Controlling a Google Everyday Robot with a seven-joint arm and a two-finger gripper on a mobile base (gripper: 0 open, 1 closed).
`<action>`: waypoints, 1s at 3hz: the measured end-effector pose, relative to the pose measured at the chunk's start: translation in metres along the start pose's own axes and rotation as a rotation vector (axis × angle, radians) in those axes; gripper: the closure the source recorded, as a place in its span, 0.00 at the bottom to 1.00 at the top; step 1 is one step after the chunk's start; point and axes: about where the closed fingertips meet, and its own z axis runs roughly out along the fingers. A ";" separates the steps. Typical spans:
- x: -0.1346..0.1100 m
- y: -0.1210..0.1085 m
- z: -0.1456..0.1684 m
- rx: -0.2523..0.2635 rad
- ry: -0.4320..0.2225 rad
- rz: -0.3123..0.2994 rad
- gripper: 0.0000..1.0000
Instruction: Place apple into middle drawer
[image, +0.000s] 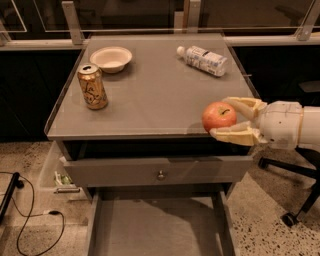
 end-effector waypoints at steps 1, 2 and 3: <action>0.005 0.034 -0.019 0.002 0.026 -0.011 1.00; 0.026 0.098 -0.048 0.024 0.083 0.032 1.00; 0.072 0.139 -0.055 0.014 0.171 0.030 1.00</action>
Offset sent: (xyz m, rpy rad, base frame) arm -0.2042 -0.0256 -0.0822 -0.0792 0.1472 -0.1518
